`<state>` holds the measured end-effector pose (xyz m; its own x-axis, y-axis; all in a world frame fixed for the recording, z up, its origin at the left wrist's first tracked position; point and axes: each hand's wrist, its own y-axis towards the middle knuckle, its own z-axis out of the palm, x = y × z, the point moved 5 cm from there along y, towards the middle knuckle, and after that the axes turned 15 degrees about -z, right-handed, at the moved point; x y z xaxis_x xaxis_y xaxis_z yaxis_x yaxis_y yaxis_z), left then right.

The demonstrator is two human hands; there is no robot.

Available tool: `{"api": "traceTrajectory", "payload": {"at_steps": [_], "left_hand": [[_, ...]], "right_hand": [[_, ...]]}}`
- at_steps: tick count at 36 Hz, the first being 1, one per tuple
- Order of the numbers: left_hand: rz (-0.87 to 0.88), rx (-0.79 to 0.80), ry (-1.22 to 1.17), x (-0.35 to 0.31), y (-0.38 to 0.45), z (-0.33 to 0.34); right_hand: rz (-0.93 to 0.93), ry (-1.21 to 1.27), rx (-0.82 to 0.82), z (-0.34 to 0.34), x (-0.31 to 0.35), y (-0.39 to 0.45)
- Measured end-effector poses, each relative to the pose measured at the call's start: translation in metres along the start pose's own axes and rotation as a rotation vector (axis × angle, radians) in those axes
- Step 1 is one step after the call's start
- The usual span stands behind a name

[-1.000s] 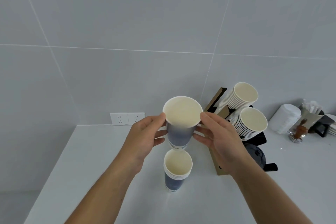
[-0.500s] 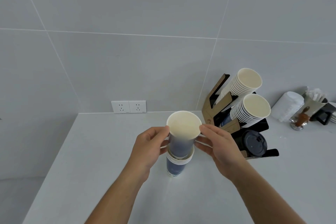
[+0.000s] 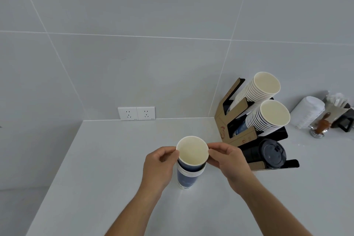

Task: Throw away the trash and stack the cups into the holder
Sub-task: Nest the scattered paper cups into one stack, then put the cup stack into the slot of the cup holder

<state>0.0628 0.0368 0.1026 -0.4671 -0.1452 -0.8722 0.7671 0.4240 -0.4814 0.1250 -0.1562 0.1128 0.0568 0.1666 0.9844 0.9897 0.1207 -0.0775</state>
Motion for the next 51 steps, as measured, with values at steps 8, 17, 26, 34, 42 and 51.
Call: {"api": "traceTrajectory", "payload": {"at_steps": [8, 17, 26, 34, 42, 51], "left_hand": [[0.047, 0.011, 0.035, 0.015, 0.011, 0.004], [0.11, 0.041, 0.067, 0.03, 0.023, 0.011], [0.045, 0.041, 0.013, 0.037, 0.029, 0.013], [-0.108, 0.08, -0.088, 0.043, 0.029, 0.014], [-0.272, 0.147, -0.252, 0.054, 0.02, 0.017], [-0.313, 0.139, -0.332, 0.053, 0.007, 0.019]], "right_hand": [[-0.019, -0.198, 0.017, 0.0, -0.014, 0.007], [0.073, 0.0, -0.021, 0.003, -0.032, 0.01], [0.111, 0.087, -0.012, 0.005, -0.038, 0.011], [0.131, 0.121, 0.017, 0.008, -0.04, 0.009], [0.153, 0.255, 0.057, 0.015, -0.048, -0.009], [0.143, 0.246, 0.106, 0.014, -0.045, -0.014]]}}
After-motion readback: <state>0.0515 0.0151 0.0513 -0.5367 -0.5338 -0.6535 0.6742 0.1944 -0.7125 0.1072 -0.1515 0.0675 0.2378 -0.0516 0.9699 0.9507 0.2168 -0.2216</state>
